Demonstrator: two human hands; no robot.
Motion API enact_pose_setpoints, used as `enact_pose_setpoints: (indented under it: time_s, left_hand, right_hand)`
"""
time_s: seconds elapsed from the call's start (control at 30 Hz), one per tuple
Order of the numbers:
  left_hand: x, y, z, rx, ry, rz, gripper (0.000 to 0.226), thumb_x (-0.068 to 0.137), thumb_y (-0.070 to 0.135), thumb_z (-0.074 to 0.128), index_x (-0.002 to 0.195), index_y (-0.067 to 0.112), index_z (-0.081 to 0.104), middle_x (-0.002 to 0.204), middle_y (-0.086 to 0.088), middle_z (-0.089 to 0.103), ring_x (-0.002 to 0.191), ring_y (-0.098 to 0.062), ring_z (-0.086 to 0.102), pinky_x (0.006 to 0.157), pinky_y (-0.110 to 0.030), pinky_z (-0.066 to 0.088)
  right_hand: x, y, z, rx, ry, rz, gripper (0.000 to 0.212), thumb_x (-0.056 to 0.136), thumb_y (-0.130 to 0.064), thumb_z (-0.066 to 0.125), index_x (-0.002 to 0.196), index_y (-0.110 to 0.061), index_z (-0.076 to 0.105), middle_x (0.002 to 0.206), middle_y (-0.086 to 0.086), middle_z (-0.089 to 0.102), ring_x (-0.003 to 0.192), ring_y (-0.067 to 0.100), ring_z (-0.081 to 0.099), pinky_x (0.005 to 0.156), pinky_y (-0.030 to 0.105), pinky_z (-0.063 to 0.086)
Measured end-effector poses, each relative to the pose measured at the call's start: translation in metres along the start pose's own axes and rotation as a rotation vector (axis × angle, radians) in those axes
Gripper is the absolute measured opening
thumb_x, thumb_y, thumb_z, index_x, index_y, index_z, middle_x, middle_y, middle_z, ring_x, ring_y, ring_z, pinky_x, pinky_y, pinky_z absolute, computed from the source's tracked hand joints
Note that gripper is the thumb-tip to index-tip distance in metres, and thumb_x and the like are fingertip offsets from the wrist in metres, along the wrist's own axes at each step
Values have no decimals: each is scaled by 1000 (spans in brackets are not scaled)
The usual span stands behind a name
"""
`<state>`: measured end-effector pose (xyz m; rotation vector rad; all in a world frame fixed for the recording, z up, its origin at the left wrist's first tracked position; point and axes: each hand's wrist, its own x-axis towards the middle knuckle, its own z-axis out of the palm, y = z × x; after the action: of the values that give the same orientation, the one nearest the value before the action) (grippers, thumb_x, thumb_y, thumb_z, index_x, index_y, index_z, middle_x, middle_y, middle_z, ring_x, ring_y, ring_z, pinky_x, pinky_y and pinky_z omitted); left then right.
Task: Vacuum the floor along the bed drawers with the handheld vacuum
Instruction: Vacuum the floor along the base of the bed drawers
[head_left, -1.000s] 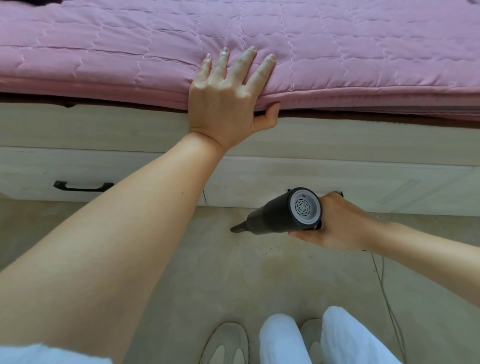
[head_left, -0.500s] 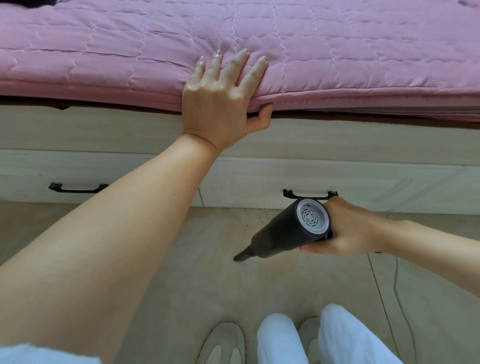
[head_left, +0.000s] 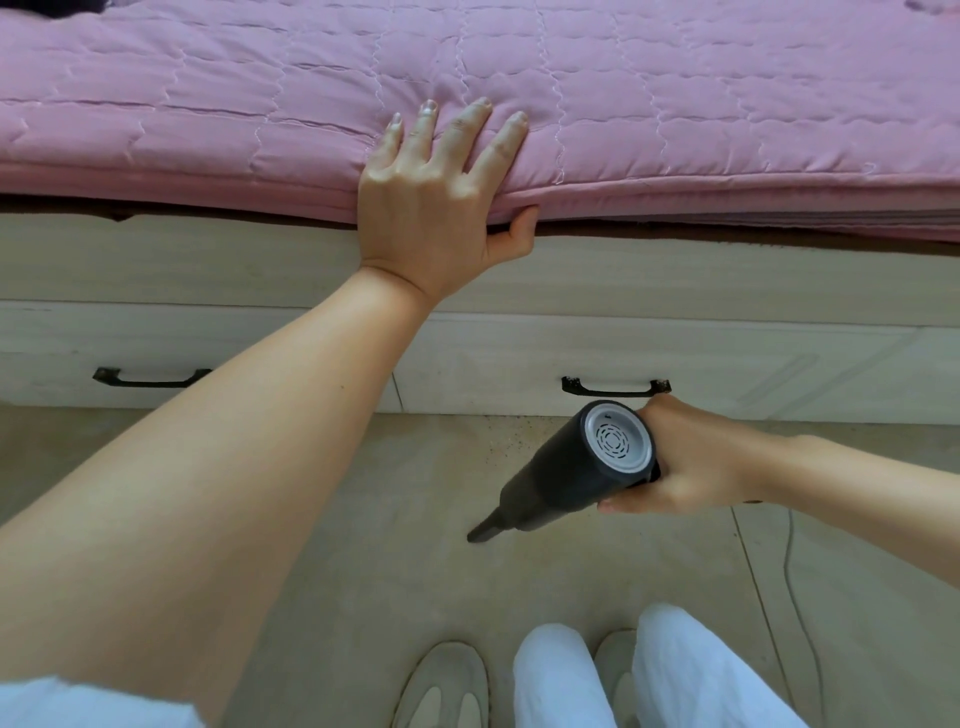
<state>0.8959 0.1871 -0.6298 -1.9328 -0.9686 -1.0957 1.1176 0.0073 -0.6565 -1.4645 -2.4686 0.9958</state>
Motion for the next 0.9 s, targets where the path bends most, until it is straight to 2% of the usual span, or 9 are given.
enact_pose_setpoints:
  time_s: [0.13, 0.23, 0.33, 0.4, 0.5, 0.6, 0.7, 0.8, 0.9]
  left_hand:
    - [1, 2, -1, 13, -16, -21, 55, 88, 54, 50, 127, 22, 71, 125, -8, 71, 110, -41, 68, 90, -55, 56]
    - [4, 5, -4, 19, -43, -38, 55, 86, 53, 52, 127, 20, 72, 127, -10, 70, 111, -43, 67, 92, -57, 55]
    - [7, 8, -6, 39, -77, -28, 58, 85, 53, 52, 126, 17, 71, 129, -13, 68, 112, -46, 66, 93, -59, 53]
    - [10, 14, -6, 45, -95, -20, 60, 84, 53, 51, 125, 13, 71, 129, -15, 68, 112, -48, 65, 93, -60, 52]
    - [14, 22, -6, 34, -123, -29, 63, 83, 53, 51, 126, 11, 70, 129, -16, 67, 114, -48, 64, 93, -61, 52]
    - [16, 27, -7, 13, -130, -37, 65, 84, 54, 50, 129, 11, 69, 130, -16, 67, 115, -49, 63, 94, -62, 51]
    - [23, 39, -5, -9, -132, -20, 65, 84, 56, 49, 129, 13, 69, 128, -17, 68, 113, -49, 64, 94, -62, 51]
    - [27, 50, -1, -15, -123, -24, 63, 83, 55, 51, 126, 15, 71, 126, -18, 68, 111, -49, 65, 94, -61, 52]
    - [22, 49, 1, -1, -92, -27, 61, 82, 54, 52, 125, 15, 72, 127, -17, 69, 111, -48, 65, 94, -59, 53]
  right_hand:
    - [1, -4, 0, 8, -30, -7, 21, 72, -43, 69, 76, -26, 58, 64, -13, 62, 63, 6, 60, 56, 24, 47]
    - [1, 0, 3, 16, 30, 8, 24, 73, -49, 64, 83, -27, 61, 71, -12, 65, 70, 7, 63, 63, 33, 51]
    - [1, 5, 3, 12, 75, 19, 31, 73, -54, 62, 91, -29, 61, 80, -12, 68, 77, 9, 64, 69, 36, 52]
    - [-1, 7, 1, 10, 60, 27, 29, 72, -53, 63, 90, -30, 61, 79, -13, 68, 76, 8, 64, 68, 34, 52]
    - [-7, 6, -2, 28, 7, 21, 19, 72, -42, 71, 76, -32, 56, 66, -18, 62, 65, 2, 60, 58, 17, 45]
    - [-13, 1, -1, 48, -53, 22, 22, 73, -32, 76, 72, -36, 54, 68, -22, 61, 68, -3, 59, 58, 9, 39]
    - [-16, 0, -2, 45, -62, 15, 29, 74, -33, 76, 69, -44, 49, 68, -27, 59, 68, -5, 58, 58, 9, 38]
    - [-18, 4, -5, 29, -12, 30, 21, 75, -35, 73, 68, -36, 53, 65, -17, 61, 64, 2, 58, 56, 14, 41]
    - [-20, 11, -11, 11, 64, 47, 16, 75, -36, 73, 83, -28, 63, 75, -13, 67, 73, 4, 62, 64, 22, 49]
